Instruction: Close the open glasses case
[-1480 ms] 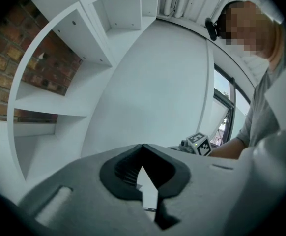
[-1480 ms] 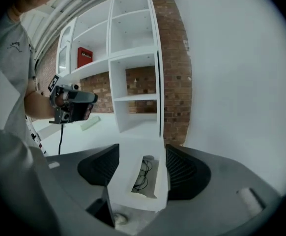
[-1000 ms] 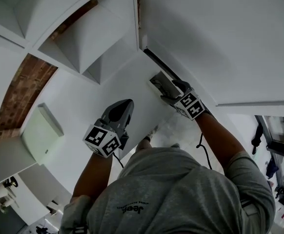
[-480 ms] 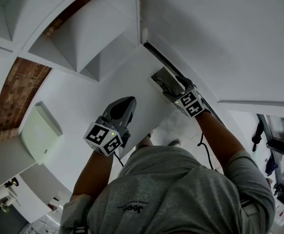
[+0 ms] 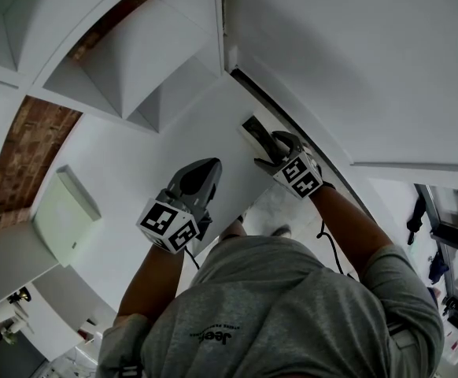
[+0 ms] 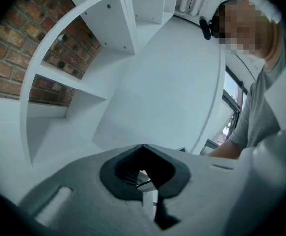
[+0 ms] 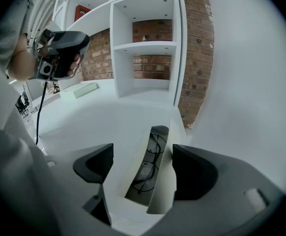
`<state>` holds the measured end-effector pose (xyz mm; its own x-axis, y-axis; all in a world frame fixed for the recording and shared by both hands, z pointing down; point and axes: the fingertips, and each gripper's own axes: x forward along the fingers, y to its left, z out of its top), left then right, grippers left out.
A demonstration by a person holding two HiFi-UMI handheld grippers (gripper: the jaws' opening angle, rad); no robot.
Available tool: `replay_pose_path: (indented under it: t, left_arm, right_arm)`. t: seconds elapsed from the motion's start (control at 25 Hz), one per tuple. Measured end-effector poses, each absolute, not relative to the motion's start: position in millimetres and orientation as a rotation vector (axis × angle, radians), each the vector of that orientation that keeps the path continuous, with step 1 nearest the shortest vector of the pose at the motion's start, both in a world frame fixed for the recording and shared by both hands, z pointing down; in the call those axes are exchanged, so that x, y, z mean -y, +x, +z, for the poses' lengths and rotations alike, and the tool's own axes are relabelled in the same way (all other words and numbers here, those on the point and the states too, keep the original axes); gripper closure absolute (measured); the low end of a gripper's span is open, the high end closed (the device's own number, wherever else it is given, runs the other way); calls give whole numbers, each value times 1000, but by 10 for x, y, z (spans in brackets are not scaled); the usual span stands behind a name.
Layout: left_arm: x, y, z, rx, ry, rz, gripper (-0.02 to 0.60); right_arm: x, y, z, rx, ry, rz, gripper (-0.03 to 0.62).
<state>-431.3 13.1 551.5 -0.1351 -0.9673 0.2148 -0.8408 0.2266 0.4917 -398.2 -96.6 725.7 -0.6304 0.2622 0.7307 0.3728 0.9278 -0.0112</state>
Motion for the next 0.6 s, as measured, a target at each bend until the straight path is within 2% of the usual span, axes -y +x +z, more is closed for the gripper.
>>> replay_pose_path:
  t: [0.6]
  left_arm:
    - [-130,-4280,5489,2022,1656,-354,584]
  right_arm:
    - [557,-3835,7455,2195,-596,-128,219]
